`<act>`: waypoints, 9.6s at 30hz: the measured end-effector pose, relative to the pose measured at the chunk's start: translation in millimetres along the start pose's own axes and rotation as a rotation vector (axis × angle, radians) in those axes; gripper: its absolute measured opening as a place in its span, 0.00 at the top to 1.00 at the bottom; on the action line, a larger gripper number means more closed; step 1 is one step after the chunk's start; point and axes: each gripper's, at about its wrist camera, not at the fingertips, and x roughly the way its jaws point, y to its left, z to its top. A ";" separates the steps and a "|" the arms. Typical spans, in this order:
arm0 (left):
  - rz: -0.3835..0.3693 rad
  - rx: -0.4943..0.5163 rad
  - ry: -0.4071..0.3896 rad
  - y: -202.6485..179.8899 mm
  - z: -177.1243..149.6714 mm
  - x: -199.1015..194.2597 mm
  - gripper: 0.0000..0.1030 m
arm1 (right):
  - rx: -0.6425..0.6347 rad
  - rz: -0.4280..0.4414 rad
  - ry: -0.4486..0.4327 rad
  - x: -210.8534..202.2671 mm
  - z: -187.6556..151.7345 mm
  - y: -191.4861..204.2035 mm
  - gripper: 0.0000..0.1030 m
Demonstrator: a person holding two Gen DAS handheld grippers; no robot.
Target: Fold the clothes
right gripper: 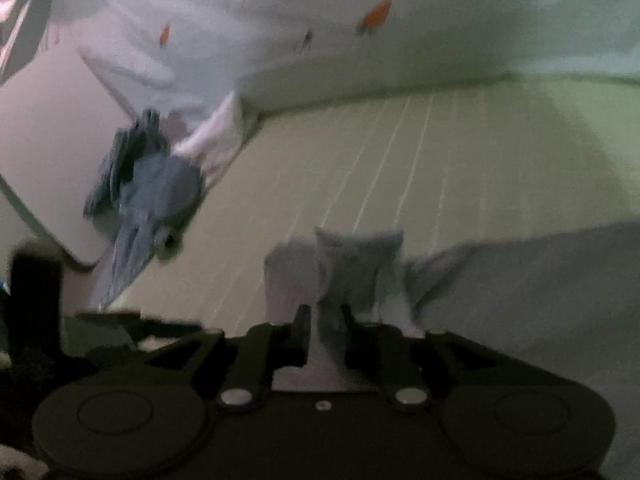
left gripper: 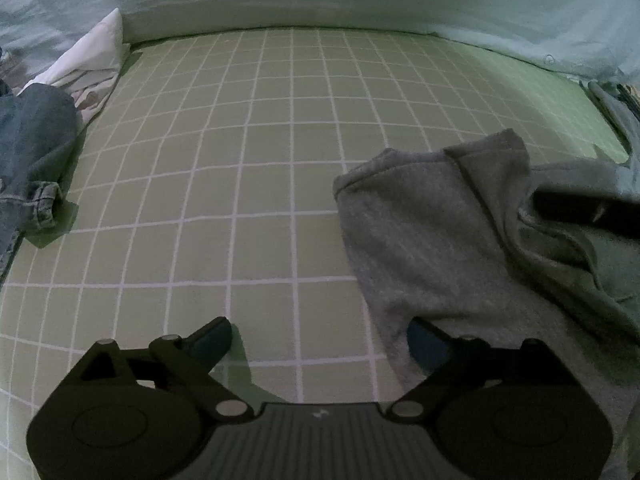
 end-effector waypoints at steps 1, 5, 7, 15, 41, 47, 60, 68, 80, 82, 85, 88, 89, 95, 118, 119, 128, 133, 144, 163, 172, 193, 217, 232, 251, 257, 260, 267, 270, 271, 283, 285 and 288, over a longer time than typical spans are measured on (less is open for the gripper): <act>0.001 0.001 0.001 -0.1 0.4 0.3 0.06 | 0.019 -0.014 -0.026 -5.7 2.4 -4.6 0.81; 0.004 0.001 0.001 -0.4 1.0 1.5 0.04 | 0.091 -0.090 -0.053 -11.8 5.5 -27.0 0.79; 0.005 0.001 0.001 -0.8 1.1 1.8 0.04 | 0.124 -0.103 -0.023 -9.2 1.7 -38.9 0.76; 0.006 0.001 -0.001 -0.6 0.7 2.4 0.03 | 0.173 -0.009 0.064 11.2 -10.0 -40.4 0.60; 0.024 -0.044 -0.001 -5.9 -10.5 -9.4 0.00 | 0.422 -0.342 -0.066 -73.5 -50.3 -88.1 0.51; -0.003 -0.022 -0.021 -14.9 -25.8 -26.0 0.00 | 0.423 -0.309 -0.007 -81.7 -69.4 -86.6 0.43; -0.012 0.052 0.048 -41.0 -63.5 -33.4 0.00 | 0.380 -0.228 0.005 -116.7 -104.3 -76.0 0.96; -0.001 0.054 0.079 -43.2 -67.8 -35.7 0.00 | 0.411 -0.250 0.071 -121.1 -123.8 -86.9 0.96; 0.002 -0.028 0.007 -71.5 -36.7 -51.4 0.00 | 0.421 -0.524 0.017 -151.3 -101.7 -142.8 0.48; -0.011 -0.023 -0.006 -85.1 -28.2 -49.4 0.00 | 0.480 -0.553 -0.002 -162.0 -103.4 -166.9 0.48; -0.006 0.023 0.000 -114.0 -21.0 -39.5 0.00 | 0.545 -0.576 -0.035 -177.6 -102.6 -200.5 0.47; -0.024 0.051 0.015 -139.2 -16.4 -26.9 0.00 | 0.577 -0.595 -0.060 -191.2 -100.3 -231.3 0.44; -0.031 0.056 0.024 -146.6 -14.2 -21.4 0.00 | 0.583 -0.601 -0.068 -194.8 -99.4 -240.4 0.43; 0.036 0.107 0.065 -179.8 -2.8 4.9 0.00 | 0.553 -0.674 -0.110 -216.6 -94.1 -298.0 0.33; 0.053 -0.025 0.142 -180.0 6.1 10.1 0.00 | 0.292 -0.816 -0.177 -209.9 -30.6 -458.7 0.00; 0.052 -0.025 0.144 -180.2 6.3 10.2 0.00 | 0.291 -0.808 -0.185 -210.9 -29.6 -461.2 0.00; 0.051 -0.024 0.131 -179.5 3.6 13.0 0.00 | 0.506 -0.573 -0.337 -233.4 -41.2 -474.0 0.68; 0.052 -0.024 0.116 -180.0 0.5 11.2 0.00 | 0.772 -0.348 -0.523 -252.1 -60.7 -474.5 0.71; 0.049 -0.019 0.085 -180.0 -1.3 6.0 0.00 | 0.678 -0.090 -0.570 -250.1 -34.4 -406.6 0.72; 0.045 -0.015 0.035 -180.8 -3.9 -0.2 0.00 | 0.289 0.140 -0.188 -149.0 1.8 -260.9 0.71; 0.030 0.009 0.021 -178.6 -3.6 0.9 0.00 | 0.134 0.179 -0.045 -120.5 -15.5 -200.4 0.71; -0.040 0.131 -0.003 -169.5 -5.1 3.0 0.00 | 0.321 -0.054 -0.049 -113.4 -53.6 -177.9 0.78; -0.027 0.117 -0.004 -174.6 -7.5 1.1 0.00 | 0.244 -0.465 -0.133 -157.8 -59.5 -237.0 0.33; -0.022 0.108 0.015 -175.3 -4.4 1.1 0.00 | 0.199 -0.347 -0.070 -120.8 -43.8 -281.3 0.26; -0.015 0.100 0.037 -176.5 -0.9 1.4 0.00 | 0.667 0.102 -0.289 -166.6 -45.6 -279.5 0.90; -0.027 0.146 0.062 -169.4 -7.3 -5.7 0.00 | 0.835 0.244 -0.348 -170.9 -53.6 -250.5 0.90; -0.025 0.164 0.067 -162.4 -13.2 -10.8 0.00 | 0.915 0.304 -0.367 -167.3 -59.1 -234.1 0.90; -0.033 0.204 0.045 -138.1 -29.7 -25.5 0.00 | 0.960 0.348 -0.365 -151.7 -70.2 -189.7 0.90; 0.007 0.239 0.035 -127.8 -38.0 -34.1 0.00 | 0.980 0.363 -0.348 -142.2 -73.4 -175.7 0.90; 0.012 0.240 0.028 -123.1 -40.3 -37.2 0.00 | 0.987 0.367 -0.341 -138.9 -73.9 -170.9 0.90; -0.012 0.197 0.026 -80.5 -57.0 -49.3 0.00 | 0.980 0.434 -0.202 -79.5 -55.5 -106.9 0.90; -0.012 0.198 0.024 -74.1 -59.6 -51.4 0.00 | 0.979 0.451 -0.177 -68.3 -52.0 -96.4 0.90; -0.009 0.198 0.024 -62.2 -61.0 -51.7 0.00 | 0.968 0.474 -0.135 -49.8 -47.6 -78.2 0.90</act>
